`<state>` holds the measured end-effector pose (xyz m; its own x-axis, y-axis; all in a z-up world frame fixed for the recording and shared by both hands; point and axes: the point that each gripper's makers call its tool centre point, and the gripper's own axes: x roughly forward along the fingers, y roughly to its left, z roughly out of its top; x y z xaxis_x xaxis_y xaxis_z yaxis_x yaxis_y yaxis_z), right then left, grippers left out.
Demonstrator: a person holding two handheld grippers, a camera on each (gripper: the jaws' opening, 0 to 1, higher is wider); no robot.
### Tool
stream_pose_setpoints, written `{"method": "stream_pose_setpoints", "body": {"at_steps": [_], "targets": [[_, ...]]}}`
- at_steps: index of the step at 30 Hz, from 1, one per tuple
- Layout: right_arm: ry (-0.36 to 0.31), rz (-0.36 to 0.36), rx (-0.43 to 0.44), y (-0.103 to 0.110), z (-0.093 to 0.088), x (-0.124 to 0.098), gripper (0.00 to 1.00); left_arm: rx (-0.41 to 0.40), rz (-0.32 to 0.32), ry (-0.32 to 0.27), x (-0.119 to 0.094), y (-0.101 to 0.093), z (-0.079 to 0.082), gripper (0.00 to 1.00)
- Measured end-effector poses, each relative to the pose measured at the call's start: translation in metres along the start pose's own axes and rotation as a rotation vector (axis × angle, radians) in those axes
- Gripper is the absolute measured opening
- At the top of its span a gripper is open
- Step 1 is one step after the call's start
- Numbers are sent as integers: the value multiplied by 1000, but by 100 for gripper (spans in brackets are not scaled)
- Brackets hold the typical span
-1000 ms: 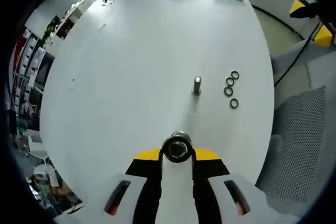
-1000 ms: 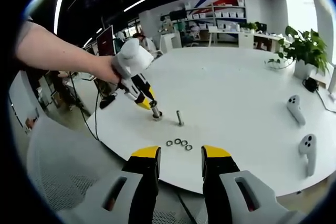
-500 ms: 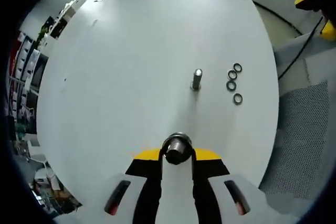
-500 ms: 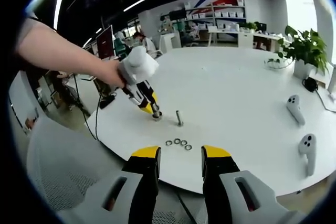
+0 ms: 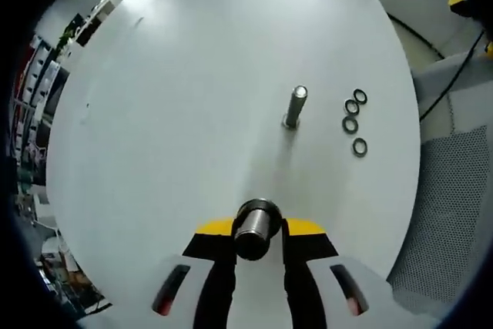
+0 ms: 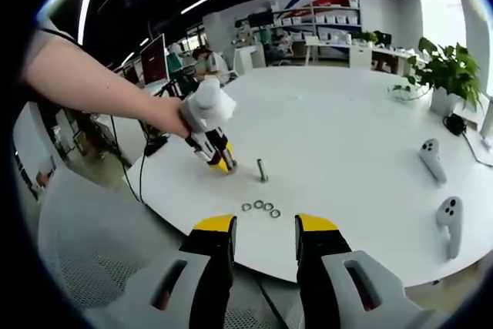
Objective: Place the washer onto the threaded stud by aligning its center hole with the stud, sliding it down to the base, and recovering from edge contact or off-axis alignment until the washer reaches the visible bottom stop.
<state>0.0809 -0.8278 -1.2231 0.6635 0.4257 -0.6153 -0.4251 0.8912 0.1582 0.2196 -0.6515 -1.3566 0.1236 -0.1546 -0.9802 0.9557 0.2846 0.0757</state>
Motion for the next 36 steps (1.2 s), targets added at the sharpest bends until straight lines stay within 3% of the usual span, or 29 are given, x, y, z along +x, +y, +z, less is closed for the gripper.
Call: {"method": "stream_pose_setpoints", "body": {"at_steps": [2,5,9,12,15,16,19,23,29,32,36], "targets": [[2,-1,-1,0,0,0,32,-12,15,-8,-1,1,-2,22],[7,0,-2,0,-1,0,32,-48,41,-49,-10,-1,-3,31],[18,6,-14,2,-3,1,32,-70,75,-88,-26,-1,-8,29],[19,4,-16,2,-3,1,32,-141,114,-148,-42,1,-12,29],[18,-2,-13,1,-3,0,33,-272,134,-271,-62,1,-14,29],[17,-5,-15,0,-3,0,33,-292,142,-316,-71,-1,-14,29],[16,-8,-19,0,-3,0,33,-323,140,-352,-84,-11,-26,29],[42,-12,-24,0,-6,2,33,-365,145,-451,-106,-27,-34,29],[41,-18,-28,0,-7,-1,34,-426,114,-540,-131,-51,-49,31],[39,-26,-22,-2,-6,-1,34,-416,117,-571,-144,-62,-57,31],[41,-31,-27,-2,-6,-1,34,-504,100,-662,-168,-73,-66,32]]}}
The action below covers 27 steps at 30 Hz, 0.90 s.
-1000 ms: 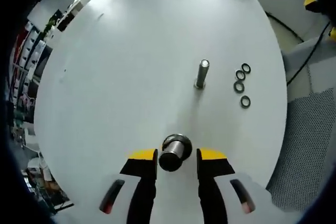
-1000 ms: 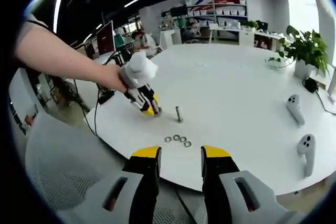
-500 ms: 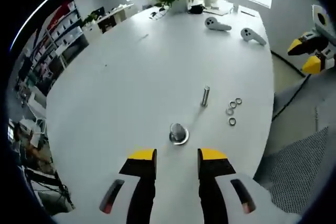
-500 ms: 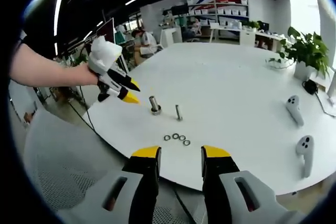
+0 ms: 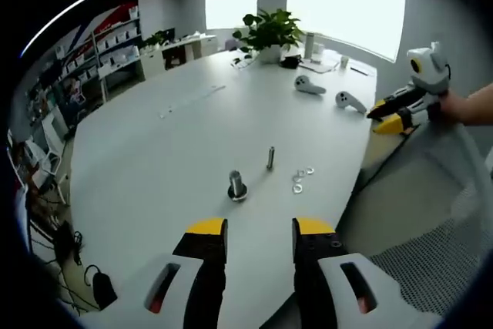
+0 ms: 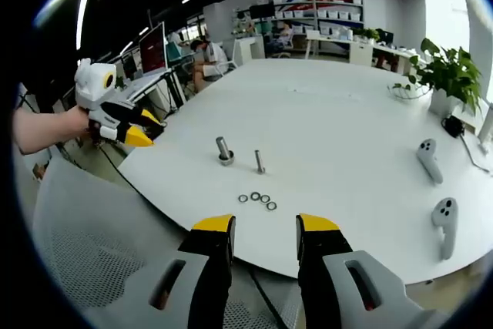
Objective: Place the washer onto the threaded stud by aligning its center hole with the stud, sliding it down to the base, and recovering from edge contact or off-axis alignment until the washer reaches the visible bottom stop.
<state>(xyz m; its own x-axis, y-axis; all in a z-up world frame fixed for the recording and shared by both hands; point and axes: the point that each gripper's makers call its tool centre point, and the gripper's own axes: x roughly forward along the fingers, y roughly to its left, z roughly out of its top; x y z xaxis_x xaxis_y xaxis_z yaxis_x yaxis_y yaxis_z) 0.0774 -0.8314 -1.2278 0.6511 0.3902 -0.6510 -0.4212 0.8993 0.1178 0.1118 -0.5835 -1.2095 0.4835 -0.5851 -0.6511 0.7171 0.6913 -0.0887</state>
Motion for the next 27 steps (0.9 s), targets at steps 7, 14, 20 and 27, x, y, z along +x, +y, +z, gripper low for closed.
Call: {"method": "stream_pose_setpoints", "body": {"at_steps": [7,14,20,27], "targets": [[17,-22,-10,-4,-2,-1,34,-32,-2,-55,-34,-9,-6,34],[38,-35,-20,-8,-6,0,33,-30,-22,-77,-51,-31,-20,33],[51,-43,-29,-11,-8,0,33,-45,-24,-102,-52,-44,-27,33],[60,-45,-33,-10,-9,-1,33,-71,-49,-146,-52,-59,-27,32]]}}
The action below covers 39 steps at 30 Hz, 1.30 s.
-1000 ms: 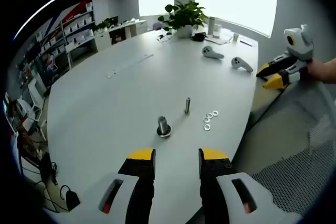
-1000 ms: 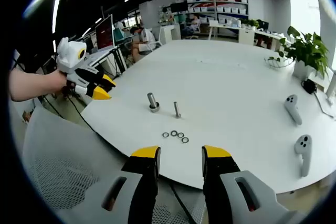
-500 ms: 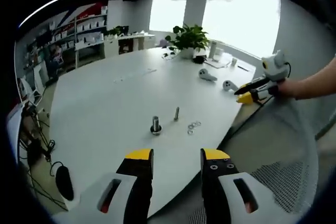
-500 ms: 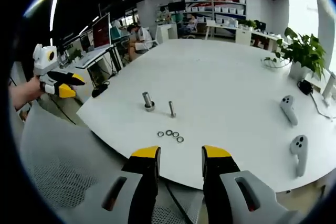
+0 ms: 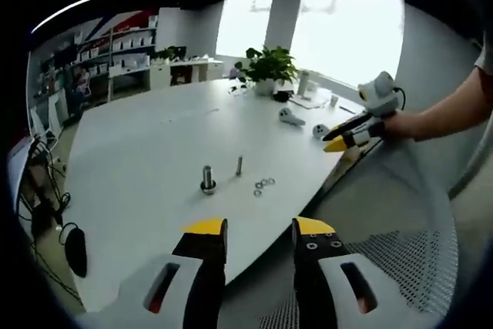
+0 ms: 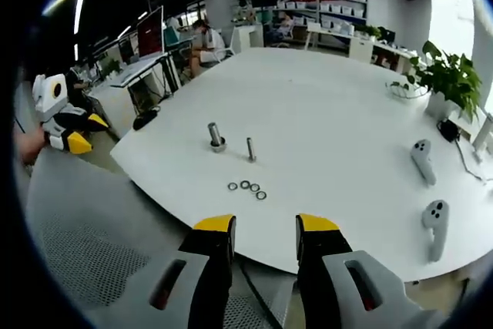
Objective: Place the washer onto the threaded stud by aligning its center hole with the stud, sliding it down to the base, and recovering from edge contact or off-axis alignment until the washer reaches the visible bottom stop.
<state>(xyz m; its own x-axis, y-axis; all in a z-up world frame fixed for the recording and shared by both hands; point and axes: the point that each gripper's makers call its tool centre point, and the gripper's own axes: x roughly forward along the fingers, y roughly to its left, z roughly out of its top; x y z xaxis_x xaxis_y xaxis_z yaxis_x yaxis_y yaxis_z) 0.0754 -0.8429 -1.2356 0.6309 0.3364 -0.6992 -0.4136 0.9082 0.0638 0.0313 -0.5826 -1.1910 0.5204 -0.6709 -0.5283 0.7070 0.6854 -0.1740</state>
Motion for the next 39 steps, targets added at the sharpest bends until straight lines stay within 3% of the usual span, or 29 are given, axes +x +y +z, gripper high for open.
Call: {"method": "stream_pose_setpoints", "body": {"at_steps": [2,15,18,21,25,30,36,39], "targets": [[10,0,-6,0,-1,1,33,-25,-1,-42,-2,-1,8,31],[43,13,-32,0,-6,4,33,-28,38,-84,0,7,11,28],[62,28,-27,3,-11,5,33,-14,40,-50,2,6,6,28],[55,30,-42,6,-8,4,33,-19,49,-66,0,8,7,28],[101,54,-31,10,-17,7,34,-23,44,-64,0,8,6,28],[57,39,-3,6,-9,4,34,-18,23,-41,1,5,2,28],[54,41,-2,7,-10,5,34,-19,10,-25,3,2,0,29],[72,49,-6,9,-13,6,35,21,0,-16,4,-1,-1,29]]}}
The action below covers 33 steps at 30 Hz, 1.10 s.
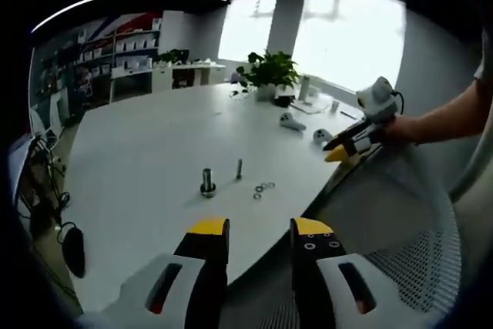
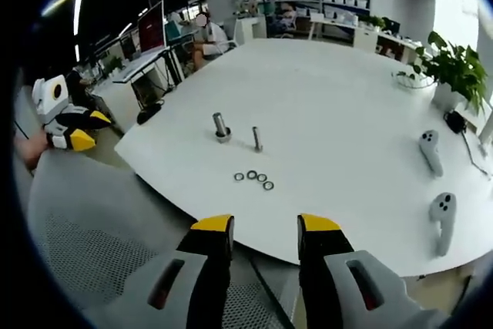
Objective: Place the washer onto the threaded stud by aligning its center hole with the stud, sliding it down to the base, and recovering from edge contact or off-axis alignment until the washer reaches the visible bottom stop.
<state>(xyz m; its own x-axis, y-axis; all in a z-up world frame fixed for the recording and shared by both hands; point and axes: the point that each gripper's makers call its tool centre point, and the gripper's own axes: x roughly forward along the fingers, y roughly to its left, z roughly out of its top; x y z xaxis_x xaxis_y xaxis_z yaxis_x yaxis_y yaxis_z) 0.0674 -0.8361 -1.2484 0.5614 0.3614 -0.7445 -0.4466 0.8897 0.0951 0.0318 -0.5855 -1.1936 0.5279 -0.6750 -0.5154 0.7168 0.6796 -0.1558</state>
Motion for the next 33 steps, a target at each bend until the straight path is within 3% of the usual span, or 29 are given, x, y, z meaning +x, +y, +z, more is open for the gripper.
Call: {"method": "stream_pose_setpoints", "body": {"at_steps": [23,33], "targets": [[10,5,-12,1,-2,0,36,-8,35,-18,-2,6,2,28],[13,9,-17,3,-2,0,36,-28,42,10,-1,8,-3,29]]}}
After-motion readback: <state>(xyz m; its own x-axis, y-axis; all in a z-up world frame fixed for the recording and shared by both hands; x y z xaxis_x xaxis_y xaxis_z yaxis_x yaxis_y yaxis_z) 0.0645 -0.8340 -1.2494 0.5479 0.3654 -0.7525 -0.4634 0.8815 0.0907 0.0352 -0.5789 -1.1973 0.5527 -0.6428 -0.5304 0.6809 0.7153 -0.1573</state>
